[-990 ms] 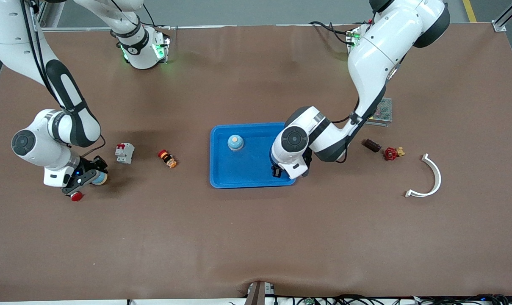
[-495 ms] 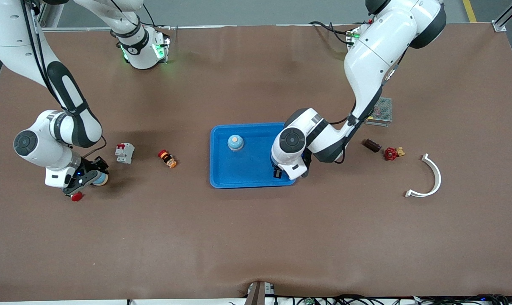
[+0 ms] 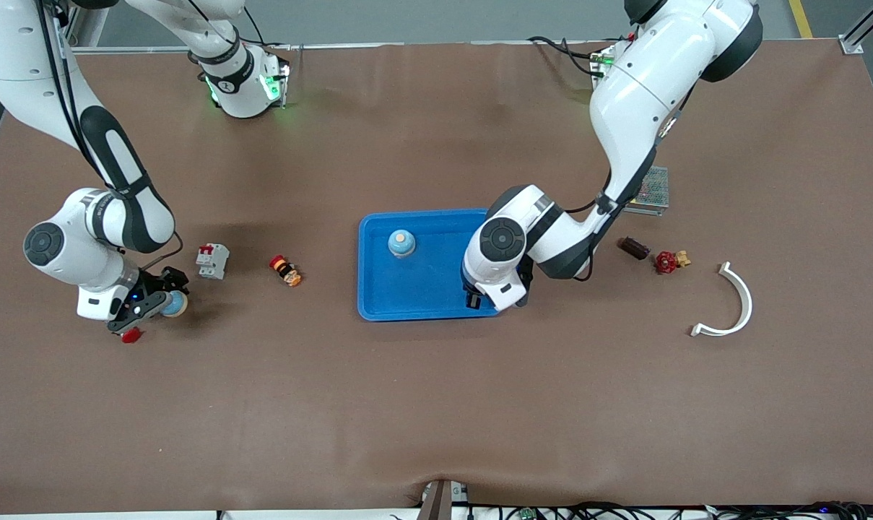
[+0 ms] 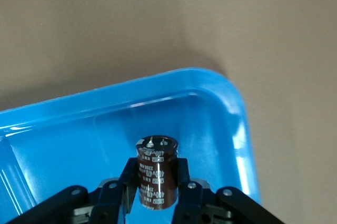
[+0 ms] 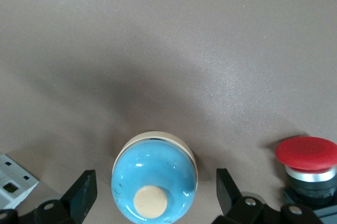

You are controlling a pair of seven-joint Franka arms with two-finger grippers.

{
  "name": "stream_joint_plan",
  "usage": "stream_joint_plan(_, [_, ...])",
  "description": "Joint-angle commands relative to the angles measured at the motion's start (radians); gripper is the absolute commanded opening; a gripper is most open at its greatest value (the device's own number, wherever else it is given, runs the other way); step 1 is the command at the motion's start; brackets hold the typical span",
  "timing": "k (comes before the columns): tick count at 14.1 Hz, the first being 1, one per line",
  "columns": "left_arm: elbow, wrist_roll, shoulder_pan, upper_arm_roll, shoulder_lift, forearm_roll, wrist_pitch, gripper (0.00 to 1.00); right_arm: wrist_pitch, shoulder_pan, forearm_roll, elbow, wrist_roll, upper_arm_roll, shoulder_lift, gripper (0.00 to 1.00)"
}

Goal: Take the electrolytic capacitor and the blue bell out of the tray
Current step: 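Lower the bell beside the red button while the left gripper lifts the capacitor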

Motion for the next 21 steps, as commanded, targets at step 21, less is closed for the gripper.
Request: stream_joint_plan(21, [-0.26,0.979,0.529,0.002,-0.322,0.038,-0.345,0.0,-0.438,0.532,0.075,0.115,1.378,0.01,-0.2,1.0])
